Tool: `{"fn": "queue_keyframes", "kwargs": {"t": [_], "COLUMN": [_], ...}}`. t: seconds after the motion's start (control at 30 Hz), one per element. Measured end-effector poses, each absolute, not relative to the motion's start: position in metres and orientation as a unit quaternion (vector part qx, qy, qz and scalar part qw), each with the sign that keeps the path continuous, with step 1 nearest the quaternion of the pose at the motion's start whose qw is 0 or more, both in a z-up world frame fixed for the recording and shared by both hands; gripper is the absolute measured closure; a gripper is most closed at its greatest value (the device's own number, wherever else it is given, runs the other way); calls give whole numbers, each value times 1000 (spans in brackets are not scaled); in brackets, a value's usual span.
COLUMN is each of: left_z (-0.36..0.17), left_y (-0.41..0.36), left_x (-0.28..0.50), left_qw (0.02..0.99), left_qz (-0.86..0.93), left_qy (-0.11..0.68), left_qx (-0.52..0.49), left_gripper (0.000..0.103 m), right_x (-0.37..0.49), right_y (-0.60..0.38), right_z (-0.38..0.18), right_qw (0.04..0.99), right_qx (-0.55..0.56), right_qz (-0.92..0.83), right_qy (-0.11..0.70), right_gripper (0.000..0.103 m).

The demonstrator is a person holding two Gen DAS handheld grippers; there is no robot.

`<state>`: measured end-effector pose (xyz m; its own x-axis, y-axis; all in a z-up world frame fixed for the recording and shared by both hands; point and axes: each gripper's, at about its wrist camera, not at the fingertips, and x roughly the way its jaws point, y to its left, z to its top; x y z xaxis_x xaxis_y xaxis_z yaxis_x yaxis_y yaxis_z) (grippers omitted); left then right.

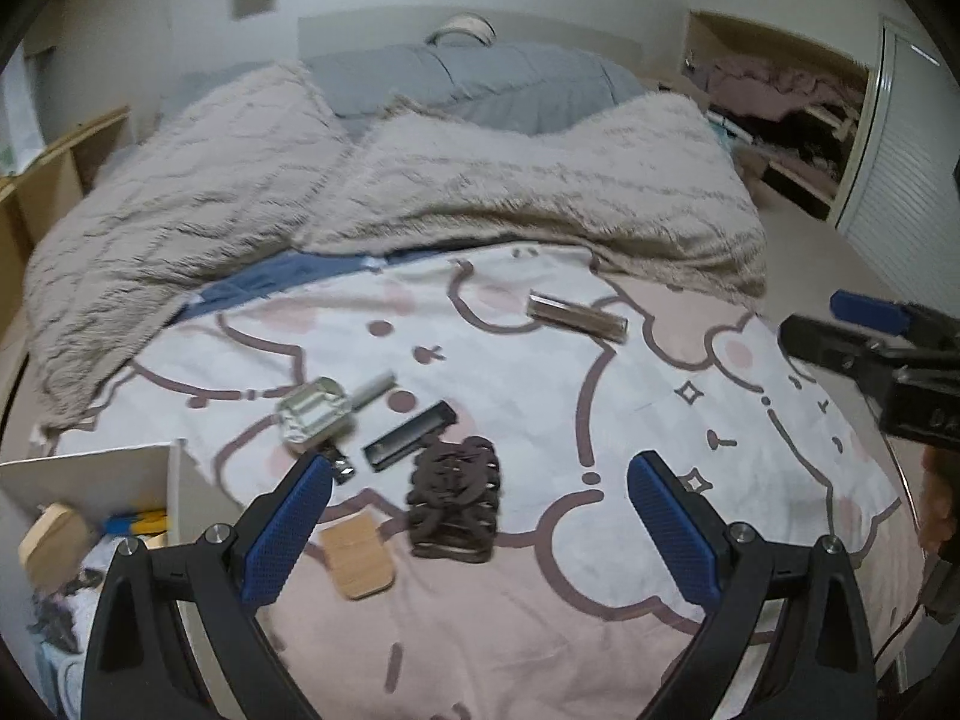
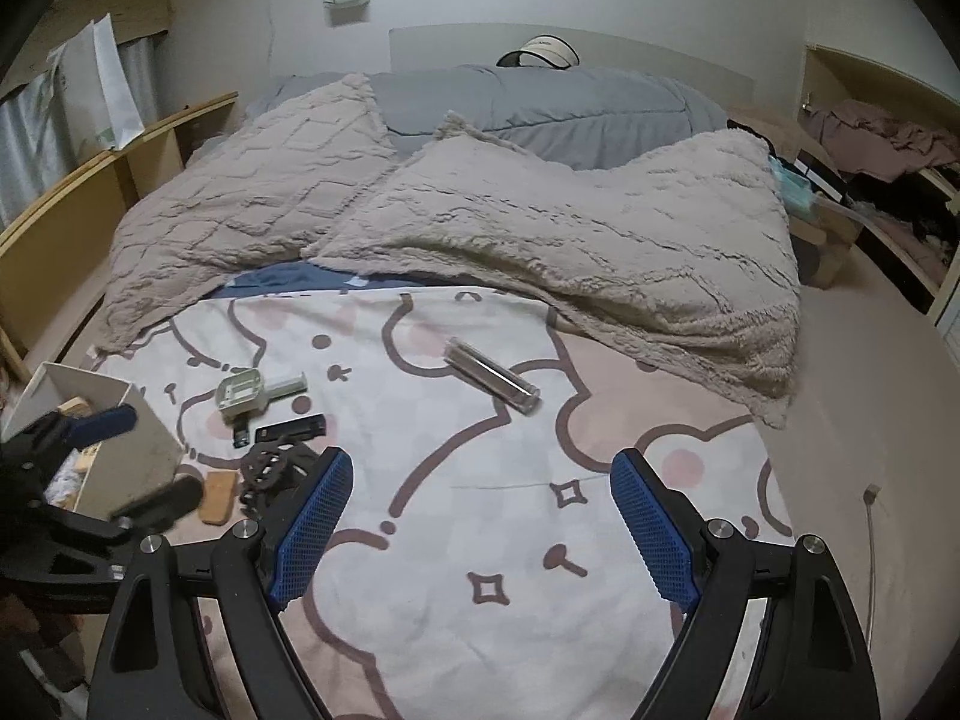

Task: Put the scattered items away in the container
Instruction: 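Grasp the clear tube of brown contents with the right gripper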

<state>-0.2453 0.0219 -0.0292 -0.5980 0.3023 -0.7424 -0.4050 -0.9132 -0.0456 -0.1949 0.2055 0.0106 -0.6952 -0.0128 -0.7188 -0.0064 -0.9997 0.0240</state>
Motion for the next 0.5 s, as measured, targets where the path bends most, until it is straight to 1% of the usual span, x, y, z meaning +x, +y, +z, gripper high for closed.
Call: {"fn": "queue_keyframes", "kwargs": {"t": [0.13, 0.27, 0.5], "left_z": [-49, -65, -86], "left_y": [31, 37, 44], "left_x": [-263, -273, -286], "left_qw": [203, 200, 199], "left_qz": [877, 872, 870], "left_qy": [66, 87, 131], "left_qx": [-430, -438, -432], "left_gripper": [3, 3, 3], "right_x": [-206, -225, -277], "right_y": [213, 220, 228], "right_z": [7, 8, 2], "right_qw": [-5, -13, -45], "right_qx": [398, 401, 411], "right_qz": [-917, -916, -908], "right_qy": [-11, -4, 59], "right_gripper": [15, 15, 15]}}
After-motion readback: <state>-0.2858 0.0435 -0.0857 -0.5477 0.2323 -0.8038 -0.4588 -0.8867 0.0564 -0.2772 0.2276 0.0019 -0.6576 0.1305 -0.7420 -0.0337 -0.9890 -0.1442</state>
